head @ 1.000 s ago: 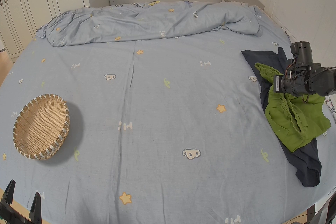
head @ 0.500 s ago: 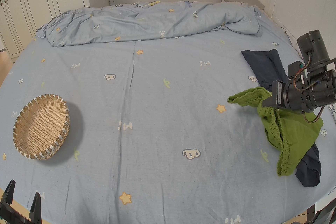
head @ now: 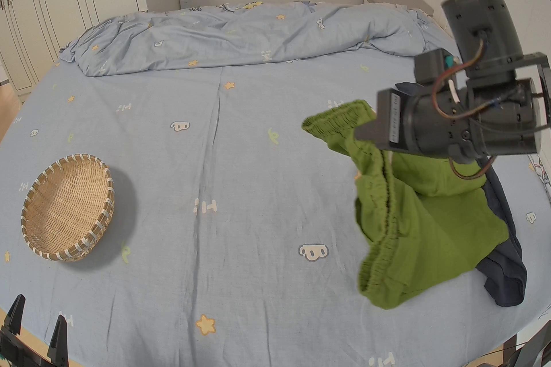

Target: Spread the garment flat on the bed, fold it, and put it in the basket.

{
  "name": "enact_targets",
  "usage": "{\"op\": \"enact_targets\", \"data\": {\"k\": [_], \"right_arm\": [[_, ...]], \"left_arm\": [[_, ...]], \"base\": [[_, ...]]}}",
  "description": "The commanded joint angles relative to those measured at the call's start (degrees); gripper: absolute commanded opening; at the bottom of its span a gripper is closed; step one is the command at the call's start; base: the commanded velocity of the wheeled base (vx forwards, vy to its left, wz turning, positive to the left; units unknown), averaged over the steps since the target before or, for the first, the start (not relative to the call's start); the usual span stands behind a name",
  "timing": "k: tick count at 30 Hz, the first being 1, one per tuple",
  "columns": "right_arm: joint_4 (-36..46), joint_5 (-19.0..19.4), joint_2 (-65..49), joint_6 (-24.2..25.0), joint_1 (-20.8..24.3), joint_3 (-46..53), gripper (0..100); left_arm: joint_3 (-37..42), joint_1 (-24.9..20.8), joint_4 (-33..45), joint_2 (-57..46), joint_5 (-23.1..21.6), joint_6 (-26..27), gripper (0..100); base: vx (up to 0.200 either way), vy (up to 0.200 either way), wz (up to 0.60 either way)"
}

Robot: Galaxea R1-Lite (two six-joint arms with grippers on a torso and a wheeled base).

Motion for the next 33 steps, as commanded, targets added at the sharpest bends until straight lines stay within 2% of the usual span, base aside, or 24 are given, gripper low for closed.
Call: {"op": "enact_targets", "data": {"k": [1, 4, 7, 13, 17, 18, 29, 33], "right_arm": [[-4.54, -6.17, 10.53, 0.48, 7.37, -9.59, 0], [-6.65, -7.84, 13.87, 1.0, 9.48, -12.84, 0], [-7.0, -7.75, 14.83, 1.88, 10.45, -14.42, 0], [-7.09, -8.02, 15.98, 3.2, 15.63, -15.21, 0], [-7.0, -8.1, 17.82, 3.2, 16.16, -15.21, 0], [-7.0, -8.02, 18.7, 3.2, 15.9, -15.3, 100], [-7.0, -7.84, 21.69, 1.27, 15.72, -15.65, 100], [-6.91, -7.4, 21.34, 1.53, 14.14, -15.13, 100]], "left_arm": [[1.01, 0.0, -0.03, -0.93, 0.01, -0.06, 100], [1.01, 0.0, -0.03, -0.93, 0.01, 0.03, 100], [1.01, 0.0, -0.03, -0.93, 0.01, -0.06, 100], [1.01, 0.0, -0.03, -0.93, 0.01, 0.03, 100], [1.01, 0.0, -0.03, -0.93, 0.01, 0.03, 100], [1.01, 0.0, -0.03, -0.93, 0.01, 0.03, 100], [1.01, 0.0, -0.03, -0.93, 0.01, 0.03, 100], [1.01, 0.0, -0.03, -0.93, 0.01, 0.03, 100]], "base": [[0.0, 0.0, 0.0], [0.0, 0.0, 0.0], [0.0, 0.0, 0.0], [0.0, 0.0, 0.0], [0.0, 0.0, 0.0], [0.0, 0.0, 0.0], [0.0, 0.0, 0.0], [0.0, 0.0, 0.0]]}}
